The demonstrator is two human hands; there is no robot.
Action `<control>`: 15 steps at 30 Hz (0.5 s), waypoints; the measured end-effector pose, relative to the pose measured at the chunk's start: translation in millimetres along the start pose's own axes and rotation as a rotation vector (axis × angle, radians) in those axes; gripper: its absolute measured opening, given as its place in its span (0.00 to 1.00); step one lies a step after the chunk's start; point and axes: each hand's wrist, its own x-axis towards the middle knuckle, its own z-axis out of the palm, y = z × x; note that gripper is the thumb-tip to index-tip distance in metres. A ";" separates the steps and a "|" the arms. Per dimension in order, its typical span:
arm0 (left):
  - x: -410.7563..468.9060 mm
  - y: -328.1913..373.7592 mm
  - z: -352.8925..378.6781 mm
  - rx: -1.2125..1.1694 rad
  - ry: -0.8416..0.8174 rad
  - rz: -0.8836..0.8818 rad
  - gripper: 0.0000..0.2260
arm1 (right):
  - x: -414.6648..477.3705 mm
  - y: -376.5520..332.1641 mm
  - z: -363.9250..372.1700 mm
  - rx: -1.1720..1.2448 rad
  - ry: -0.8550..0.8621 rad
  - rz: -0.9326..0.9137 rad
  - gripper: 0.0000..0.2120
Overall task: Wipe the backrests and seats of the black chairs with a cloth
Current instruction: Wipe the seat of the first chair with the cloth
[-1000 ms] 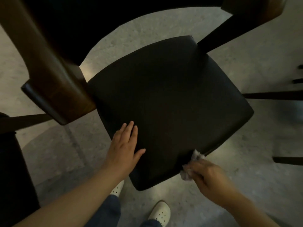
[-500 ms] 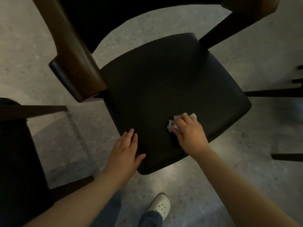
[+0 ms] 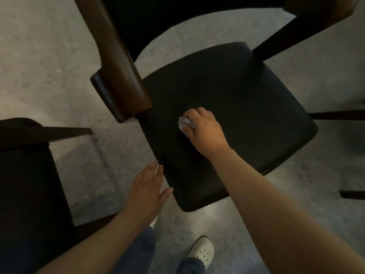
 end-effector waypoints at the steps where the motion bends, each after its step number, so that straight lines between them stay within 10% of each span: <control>1: 0.8 -4.6 -1.2 0.001 0.000 -0.007 0.34 | 15.1 -0.1 7.5 -0.055 -0.044 0.018 0.17; 15: 10.6 6.5 -18.2 -0.044 -0.063 0.013 0.31 | -171.5 66.3 44.2 -0.223 -0.125 -0.029 0.25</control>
